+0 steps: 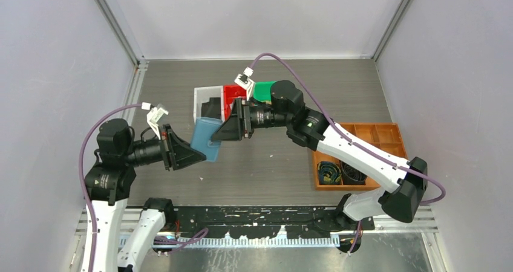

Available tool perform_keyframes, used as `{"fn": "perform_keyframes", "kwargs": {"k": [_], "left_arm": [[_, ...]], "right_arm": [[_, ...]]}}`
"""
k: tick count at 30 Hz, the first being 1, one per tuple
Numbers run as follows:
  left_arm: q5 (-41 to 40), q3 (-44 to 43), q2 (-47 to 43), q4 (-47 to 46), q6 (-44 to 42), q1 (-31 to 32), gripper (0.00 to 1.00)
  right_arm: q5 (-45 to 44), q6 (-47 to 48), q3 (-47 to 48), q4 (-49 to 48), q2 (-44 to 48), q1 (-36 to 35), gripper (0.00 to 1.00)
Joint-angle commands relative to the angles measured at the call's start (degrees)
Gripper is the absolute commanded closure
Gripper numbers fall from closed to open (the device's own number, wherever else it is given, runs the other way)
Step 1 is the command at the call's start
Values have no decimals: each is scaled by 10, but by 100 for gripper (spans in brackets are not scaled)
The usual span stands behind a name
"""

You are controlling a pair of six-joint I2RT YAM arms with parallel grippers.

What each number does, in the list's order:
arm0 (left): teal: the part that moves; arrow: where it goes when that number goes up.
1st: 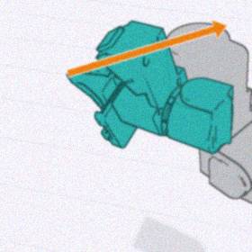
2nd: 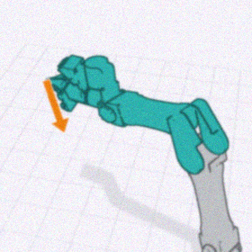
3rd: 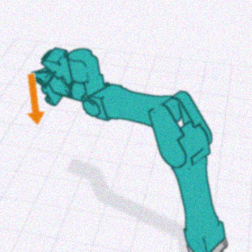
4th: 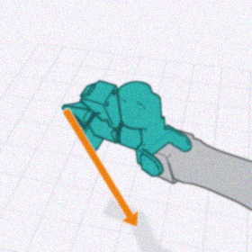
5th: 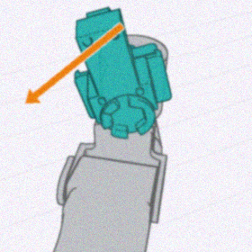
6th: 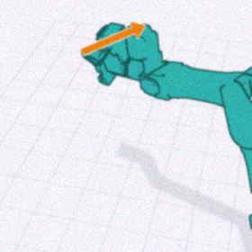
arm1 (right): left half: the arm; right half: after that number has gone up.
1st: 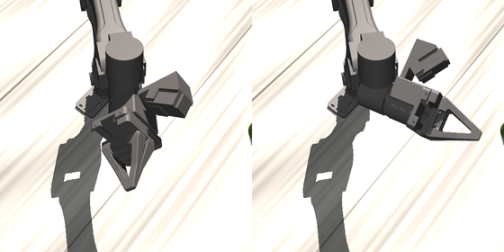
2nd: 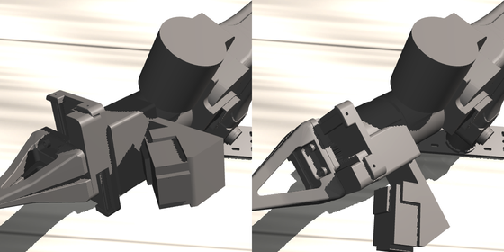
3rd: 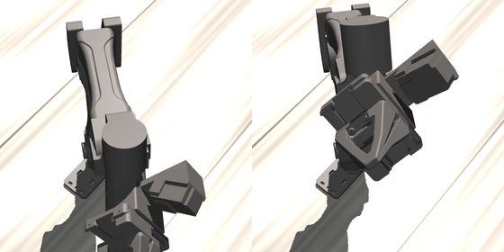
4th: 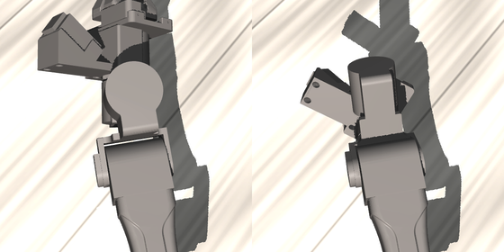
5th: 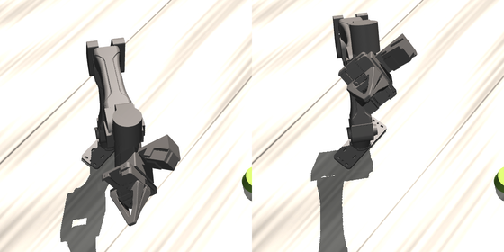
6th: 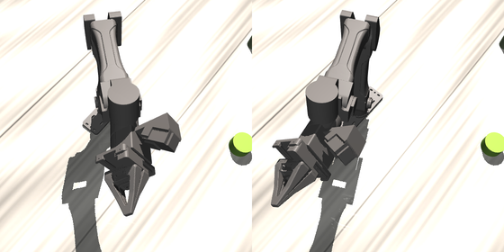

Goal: Take the credit cards out of the card holder
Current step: Pick up the card holder from the center of the board.

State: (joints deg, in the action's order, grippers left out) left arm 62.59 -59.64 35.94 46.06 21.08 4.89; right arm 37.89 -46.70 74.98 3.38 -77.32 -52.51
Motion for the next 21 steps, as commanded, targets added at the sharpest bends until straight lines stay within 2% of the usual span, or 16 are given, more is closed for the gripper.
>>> {"fn": "perform_keyframes", "kwargs": {"k": [1, 7, 9, 12, 13, 15, 17, 19, 21], "left_arm": [[42, -1, -1, -23, 15, 3, 100], [68, 3, -13, -76, 75, 4, 100], [68, 1, -16, -92, 93, 3, 100], [70, 2, -15, -95, 98, 3, 99], [69, 5, -15, -95, 96, 3, 95], [67, 9, -13, -91, 88, 3, 76], [69, 12, -12, -88, 83, 3, 63], [80, 10, -5, -88, 78, 4, 57], [89, 4, 6, -88, 77, 3, 55]], "right_arm": [[-9, -20, 32, -93, -16, -14, 44], [-53, 20, 31, -55, -15, -13, 39], [-63, 19, 27, -56, -13, -13, 45], [-52, -5, 6, -112, 0, -14, 59], [-45, -14, 2, -129, 3, -13, 65], [-23, -21, 0, -149, 7, -13, 76], [6, -26, 1, -158, 6, -16, 82], [32, -19, 12, -144, 1, -23, 83], [43, 0, 26, -117, -7, -35, 83]]}}
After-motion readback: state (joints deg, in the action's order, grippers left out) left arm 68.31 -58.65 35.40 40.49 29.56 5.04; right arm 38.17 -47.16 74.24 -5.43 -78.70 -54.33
